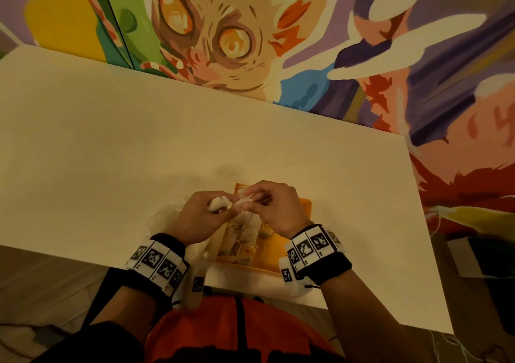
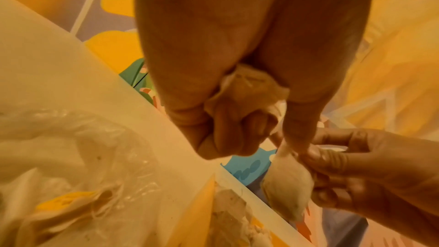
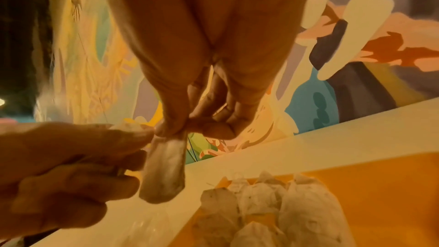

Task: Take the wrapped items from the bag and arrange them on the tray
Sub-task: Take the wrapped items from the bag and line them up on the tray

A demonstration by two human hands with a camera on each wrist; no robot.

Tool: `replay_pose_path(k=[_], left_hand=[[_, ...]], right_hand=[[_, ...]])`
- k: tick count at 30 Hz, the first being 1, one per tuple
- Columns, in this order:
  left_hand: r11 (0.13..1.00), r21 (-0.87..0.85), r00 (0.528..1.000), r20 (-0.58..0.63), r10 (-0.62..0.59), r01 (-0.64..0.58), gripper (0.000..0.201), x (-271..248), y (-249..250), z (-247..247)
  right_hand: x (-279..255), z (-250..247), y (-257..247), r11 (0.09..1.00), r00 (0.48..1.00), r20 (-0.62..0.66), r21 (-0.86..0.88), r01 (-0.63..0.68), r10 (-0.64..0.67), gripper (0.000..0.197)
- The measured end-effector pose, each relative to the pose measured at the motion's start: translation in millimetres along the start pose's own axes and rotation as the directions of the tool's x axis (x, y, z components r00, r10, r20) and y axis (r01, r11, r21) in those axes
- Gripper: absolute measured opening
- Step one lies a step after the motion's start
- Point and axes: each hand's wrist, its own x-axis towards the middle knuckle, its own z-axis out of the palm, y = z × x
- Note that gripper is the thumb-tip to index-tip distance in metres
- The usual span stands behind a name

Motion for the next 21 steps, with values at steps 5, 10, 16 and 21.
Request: replay_pose_path(k=[5, 10, 16, 21], left_hand=[[0.996, -0.092, 0.997, -0.083, -0.007, -0.001, 0.005, 5, 4, 9], [0.982, -0.19, 0.995, -0.095, -0.031, 0.013, 0.008, 6, 10, 17], [0.969, -0.249, 0.992, -0.123, -0.044, 0.012, 0.012, 9, 9, 23], [0.979, -0.204, 0.989, -0.144, -0.026, -0.004, 0.005, 10, 3, 22]], right_hand=[[-1, 3, 8, 0.996, 0.999, -0.018, 0.082, -0.038, 0.04, 0.017], [-2, 7, 25, 0.996, 0.995, 0.023, -0.015, -0.093, 0.093, 0.013], [-3, 6, 27, 0.995, 0.997, -0.009, 0.048, -0.082, 0.083, 0.017], [-5, 4, 24, 0.997, 0.994, -0.077, 0.042, -0.072, 0.075, 0.02]])
